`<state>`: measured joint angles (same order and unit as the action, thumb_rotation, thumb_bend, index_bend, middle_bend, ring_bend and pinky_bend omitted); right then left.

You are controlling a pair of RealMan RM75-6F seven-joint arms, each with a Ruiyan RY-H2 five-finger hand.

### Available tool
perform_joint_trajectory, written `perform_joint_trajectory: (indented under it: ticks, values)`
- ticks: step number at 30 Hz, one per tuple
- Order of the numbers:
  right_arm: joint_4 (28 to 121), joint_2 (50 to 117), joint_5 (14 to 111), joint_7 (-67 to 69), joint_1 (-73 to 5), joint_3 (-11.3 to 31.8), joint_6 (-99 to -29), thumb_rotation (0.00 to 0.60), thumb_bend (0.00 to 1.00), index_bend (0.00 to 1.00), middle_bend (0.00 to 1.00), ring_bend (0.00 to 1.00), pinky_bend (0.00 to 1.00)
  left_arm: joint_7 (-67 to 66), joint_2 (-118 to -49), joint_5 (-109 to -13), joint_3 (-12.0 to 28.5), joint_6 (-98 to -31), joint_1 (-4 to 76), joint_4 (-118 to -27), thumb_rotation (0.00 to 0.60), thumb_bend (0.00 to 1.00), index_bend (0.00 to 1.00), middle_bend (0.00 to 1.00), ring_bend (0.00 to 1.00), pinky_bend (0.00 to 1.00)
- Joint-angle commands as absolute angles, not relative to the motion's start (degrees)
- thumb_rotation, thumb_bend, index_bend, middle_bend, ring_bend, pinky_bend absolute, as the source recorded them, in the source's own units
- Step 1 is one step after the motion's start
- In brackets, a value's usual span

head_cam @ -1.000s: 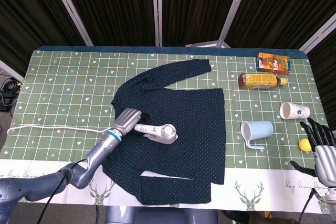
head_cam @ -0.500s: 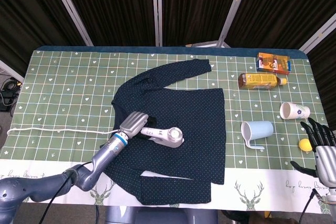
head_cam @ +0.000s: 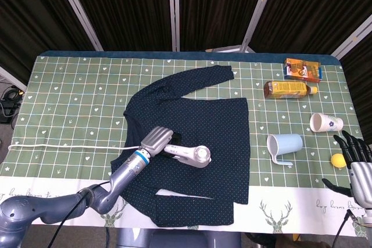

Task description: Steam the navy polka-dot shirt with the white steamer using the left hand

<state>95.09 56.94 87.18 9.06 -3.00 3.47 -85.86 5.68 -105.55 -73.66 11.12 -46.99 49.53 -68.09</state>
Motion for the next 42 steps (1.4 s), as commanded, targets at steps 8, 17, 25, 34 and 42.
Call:
perform_joint_trajectory:
  ticks: [8,17,25,34,42]
  values:
    - [95.2,56.9,87.2,9.0,-2.9,3.5,-86.1,0.600,0.00,0.00,0.00,0.00,0.00,5.7,-103.7,-73.5,10.6,-47.4,48.5,-68.6,0.600,0.93,1.00,0.88,0.84,1.00]
    - [95.4,56.9,87.6,8.6,-2.8,3.3,-86.3,0.600,0.00,0.00,0.00,0.00,0.00,7.7,-101.0,-74.3,9.2,-48.1,46.6,-68.5,0.600,0.93,1.00,0.88,0.84,1.00]
    - [95.5,57.0,87.8,8.3,-2.7,3.3,-86.6,0.600,0.00,0.00,0.00,0.00,0.00,10.2,-97.7,-76.3,7.6,-49.1,45.0,-68.4,0.600,0.93,1.00,0.88,0.84,1.00]
    - [95.7,57.1,88.1,7.8,-2.7,3.1,-86.6,0.600,0.00,0.00,0.00,0.00,0.00,13.6,-95.0,-77.1,6.5,-49.6,43.2,-67.6,0.600,0.93,1.00,0.88,0.84,1.00]
    - [95.9,57.1,88.2,7.5,-2.7,3.1,-86.6,0.600,0.00,0.00,0.00,0.00,0.00,14.3,-95.1,-78.1,6.4,-49.8,43.3,-68.0,0.600,0.93,1.00,0.88,0.84,1.00]
